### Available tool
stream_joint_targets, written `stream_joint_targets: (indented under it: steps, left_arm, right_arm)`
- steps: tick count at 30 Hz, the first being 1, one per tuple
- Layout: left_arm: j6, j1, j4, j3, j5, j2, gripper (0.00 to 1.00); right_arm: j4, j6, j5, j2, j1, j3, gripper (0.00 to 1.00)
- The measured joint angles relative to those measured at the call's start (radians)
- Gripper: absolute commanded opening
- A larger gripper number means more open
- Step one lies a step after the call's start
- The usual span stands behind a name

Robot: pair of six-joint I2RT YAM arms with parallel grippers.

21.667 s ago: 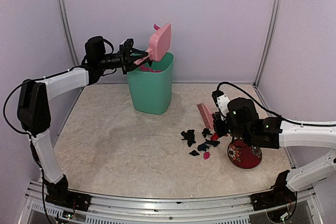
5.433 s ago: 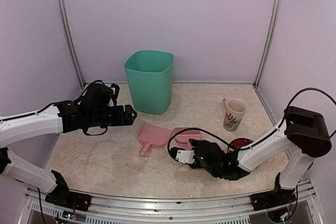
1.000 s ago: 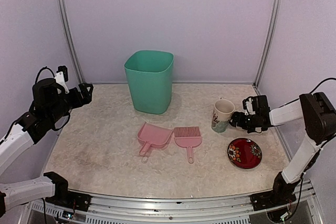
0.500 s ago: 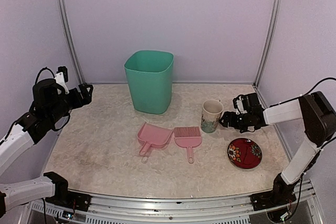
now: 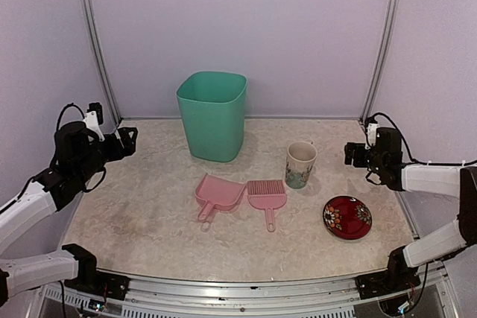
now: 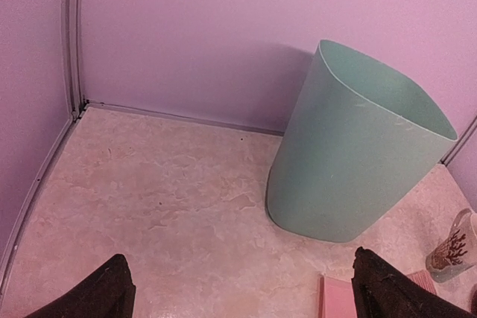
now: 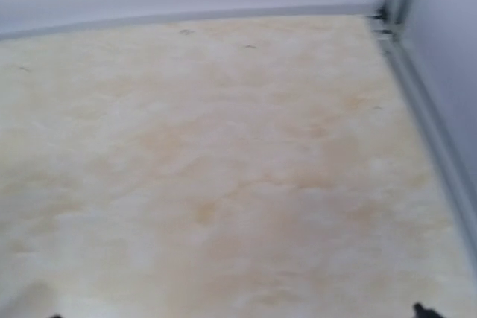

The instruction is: Sweep away the paper scraps from the table

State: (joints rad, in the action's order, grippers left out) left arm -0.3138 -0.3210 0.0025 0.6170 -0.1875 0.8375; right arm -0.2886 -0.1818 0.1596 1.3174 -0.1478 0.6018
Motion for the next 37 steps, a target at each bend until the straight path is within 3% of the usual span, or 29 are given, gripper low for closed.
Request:
stream_joint_targets:
  steps: [7,13,19,30,37]
  left_arm:
    - [0.058,0.002,0.132,-0.001,-0.062,0.142,0.99]
    - [0.116,0.041,0.265,-0.015,-0.092,0.335,0.99]
    - [0.168,0.148,0.416,-0.077,-0.052,0.453,0.99]
    - [0.214,0.306,0.713,-0.183,0.09,0.529,0.99]
    - [0.249,0.319,0.85,-0.229,0.15,0.567,0.99]
  right_arm:
    - [-0.399,0.175,0.047,0.059,0.042,-0.237,1.0]
    - [-0.683,0.216,0.027,0.121,0.08,-0.329,1.0]
    - [-0.953,0.216,-0.018,0.228,0.099,-0.384,1.0]
    - [-1.071,0.218,-0.055,0.263,0.099,-0.41,1.0]
    - [-1.067,0.219,-0.06,0.263,0.099,-0.401,1.0]
